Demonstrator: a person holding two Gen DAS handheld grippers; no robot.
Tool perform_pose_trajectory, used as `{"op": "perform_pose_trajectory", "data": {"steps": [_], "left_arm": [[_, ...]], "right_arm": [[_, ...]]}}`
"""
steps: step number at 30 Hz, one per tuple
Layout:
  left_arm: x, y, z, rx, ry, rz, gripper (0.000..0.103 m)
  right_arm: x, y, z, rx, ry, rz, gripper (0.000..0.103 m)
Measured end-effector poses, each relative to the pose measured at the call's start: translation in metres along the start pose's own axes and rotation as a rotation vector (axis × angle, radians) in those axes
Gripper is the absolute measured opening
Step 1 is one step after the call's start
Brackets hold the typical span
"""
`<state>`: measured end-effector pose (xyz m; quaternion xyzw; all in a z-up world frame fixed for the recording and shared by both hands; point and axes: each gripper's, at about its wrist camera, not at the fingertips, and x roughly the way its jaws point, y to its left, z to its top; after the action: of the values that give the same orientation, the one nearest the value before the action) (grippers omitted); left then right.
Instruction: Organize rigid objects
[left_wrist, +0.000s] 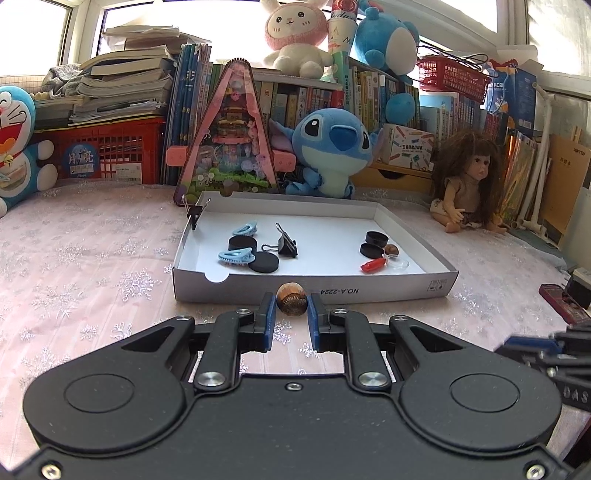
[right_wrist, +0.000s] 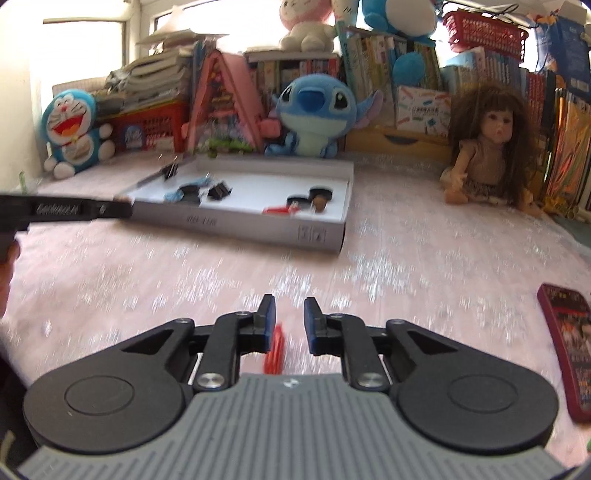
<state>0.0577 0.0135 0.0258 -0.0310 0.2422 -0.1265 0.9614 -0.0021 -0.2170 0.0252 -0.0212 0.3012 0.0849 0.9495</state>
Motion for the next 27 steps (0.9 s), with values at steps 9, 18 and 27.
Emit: {"op": "perform_pose_trajectory", "data": {"steps": [9,18,27], "left_arm": [[0.003,-0.004,-0.008,-0.003,0.022,-0.008,0.017],[0.001,-0.009,-0.012,0.015,0.028,-0.014,0.017],[0.002,-0.006,-0.015,0.008,0.039,-0.003,0.017]], "right_arm": [[-0.009,0.020,-0.016,-0.103,0.080,0.064,0.030],[-0.008,0.027,-0.008,-0.115,0.043,0.152,0.035],[-0.017,0.010,-0.005,-0.315,0.045,0.126,0.056]]}}
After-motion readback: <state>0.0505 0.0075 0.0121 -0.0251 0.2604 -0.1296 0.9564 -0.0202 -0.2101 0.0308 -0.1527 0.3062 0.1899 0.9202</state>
